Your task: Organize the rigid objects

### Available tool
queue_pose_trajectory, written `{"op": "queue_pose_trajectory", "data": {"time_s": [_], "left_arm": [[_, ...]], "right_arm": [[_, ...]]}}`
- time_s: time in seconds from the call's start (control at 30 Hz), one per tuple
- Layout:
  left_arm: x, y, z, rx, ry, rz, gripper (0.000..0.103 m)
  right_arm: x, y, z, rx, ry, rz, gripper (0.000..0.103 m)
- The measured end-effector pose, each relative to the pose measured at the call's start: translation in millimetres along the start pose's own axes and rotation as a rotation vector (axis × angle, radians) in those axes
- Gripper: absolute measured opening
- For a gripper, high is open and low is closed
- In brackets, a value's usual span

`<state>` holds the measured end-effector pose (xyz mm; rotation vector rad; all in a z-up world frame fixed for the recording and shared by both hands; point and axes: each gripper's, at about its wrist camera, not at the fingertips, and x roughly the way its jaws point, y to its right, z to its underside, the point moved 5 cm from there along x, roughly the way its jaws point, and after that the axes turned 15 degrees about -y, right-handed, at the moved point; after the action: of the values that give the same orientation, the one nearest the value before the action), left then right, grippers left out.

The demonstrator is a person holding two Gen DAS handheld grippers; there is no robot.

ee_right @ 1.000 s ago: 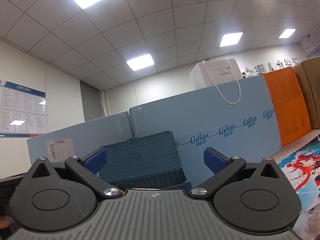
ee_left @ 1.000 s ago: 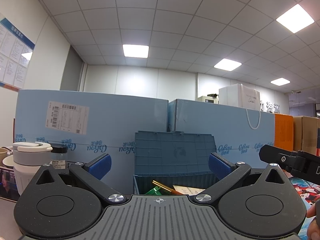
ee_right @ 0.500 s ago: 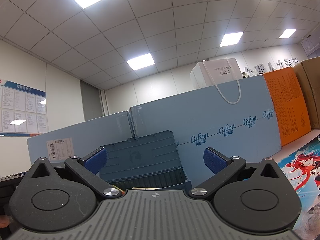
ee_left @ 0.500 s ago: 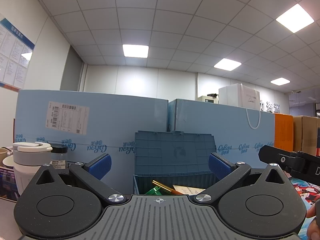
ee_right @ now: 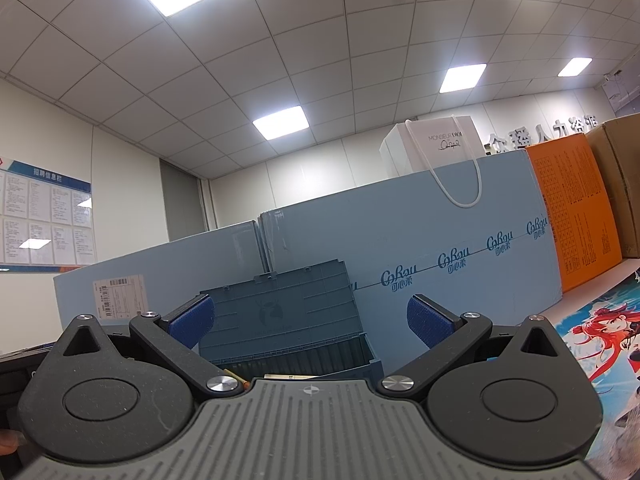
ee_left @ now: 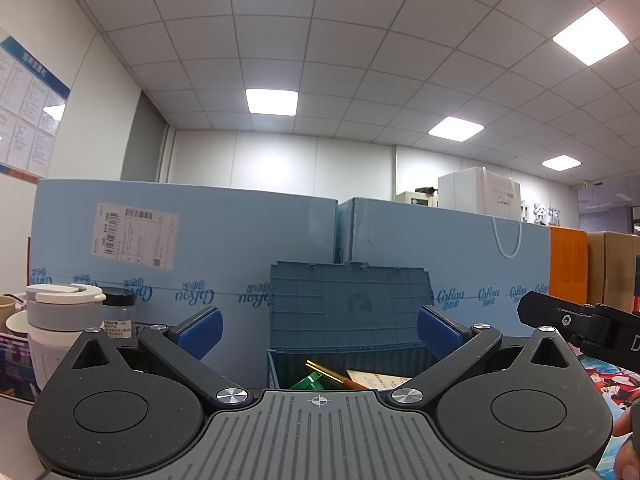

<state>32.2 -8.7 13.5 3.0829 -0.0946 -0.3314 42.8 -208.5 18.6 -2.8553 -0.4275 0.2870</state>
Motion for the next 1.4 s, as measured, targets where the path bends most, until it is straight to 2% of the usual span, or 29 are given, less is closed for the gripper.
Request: {"op": "queue_pose_trajectory", "data": {"time_s": [1.4], "left_arm": [[-1.9,-0.4,0.0,-0.009,-0.002,-0.001,0.103]], "right_arm": [[0.5,1.7,1.0,-0.002,-0.014,-0.004,0.103]]}}
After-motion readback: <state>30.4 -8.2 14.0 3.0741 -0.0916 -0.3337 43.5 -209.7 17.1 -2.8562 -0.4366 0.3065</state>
